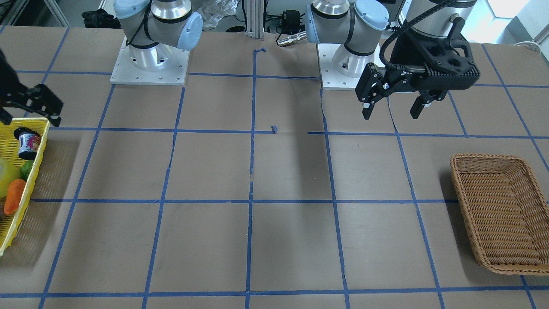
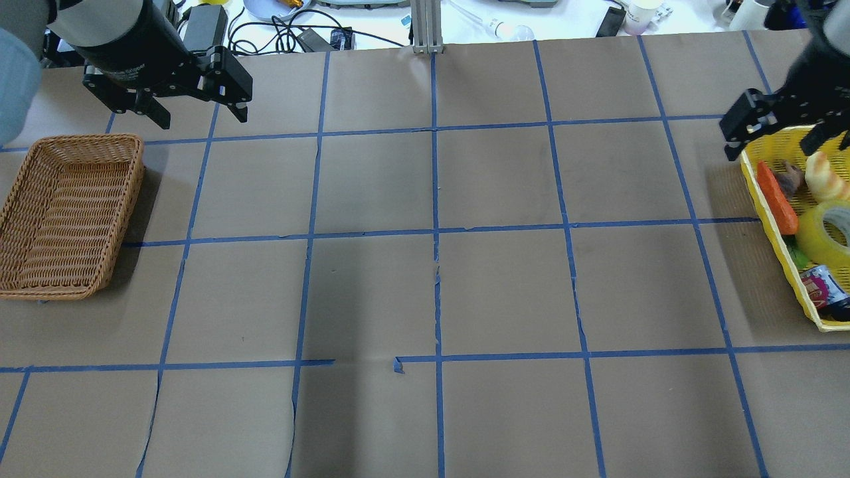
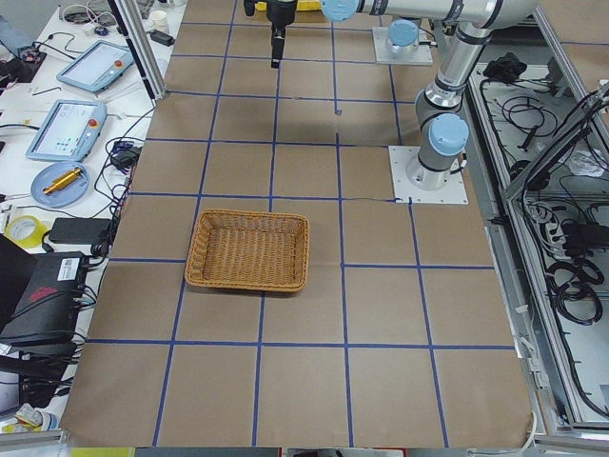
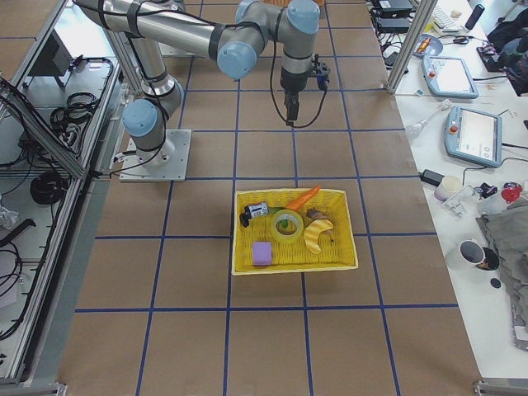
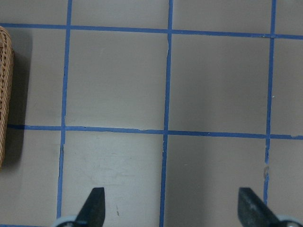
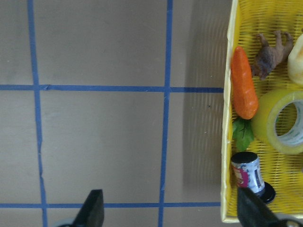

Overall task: Transfer tape with both arms
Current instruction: 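Move the right gripper down into the yellow crate over the tape roll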

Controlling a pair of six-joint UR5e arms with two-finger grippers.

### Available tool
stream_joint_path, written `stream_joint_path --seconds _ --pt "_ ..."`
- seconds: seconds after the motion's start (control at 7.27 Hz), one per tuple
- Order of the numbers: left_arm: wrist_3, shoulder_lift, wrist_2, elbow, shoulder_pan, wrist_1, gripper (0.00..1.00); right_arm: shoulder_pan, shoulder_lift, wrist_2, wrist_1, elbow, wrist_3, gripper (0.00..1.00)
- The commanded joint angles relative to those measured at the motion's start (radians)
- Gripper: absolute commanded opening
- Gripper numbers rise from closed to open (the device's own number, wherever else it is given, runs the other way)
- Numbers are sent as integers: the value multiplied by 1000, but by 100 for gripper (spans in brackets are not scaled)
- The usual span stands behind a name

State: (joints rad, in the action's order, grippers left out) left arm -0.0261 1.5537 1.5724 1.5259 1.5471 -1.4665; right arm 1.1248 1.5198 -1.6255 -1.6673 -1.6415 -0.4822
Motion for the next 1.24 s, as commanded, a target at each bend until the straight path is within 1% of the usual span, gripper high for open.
stream_joint_path --seconds 0.0,0.14,0.28,0.41,0.55,0.69,0.96,1.1 --pt "0 -1 0 0 -1 0 100 -178 -106 0 -116 -33 -233 100" --pt "0 -1 0 0 1 -1 100 -232 -146 -2 -174 -55 -357 100" --pt "0 -1 0 0 1 0 100 -258 -182 -14 -222 -85 -369 100" --pt "0 -1 0 -1 1 0 100 -290 -220 -14 -317 -118 -415 100" --pt "0 0 0 -1 1 0 100 -307 -268 -16 -398 -141 -505 100" --pt "0 0 0 -1 1 0 100 -310 -297 -16 -451 -152 -515 100" --pt "0 0 0 -1 1 0 100 -310 -338 -14 -469 -158 -492 100" --pt "0 0 0 0 1 0 100 -310 -361 -14 -509 -159 -487 100"
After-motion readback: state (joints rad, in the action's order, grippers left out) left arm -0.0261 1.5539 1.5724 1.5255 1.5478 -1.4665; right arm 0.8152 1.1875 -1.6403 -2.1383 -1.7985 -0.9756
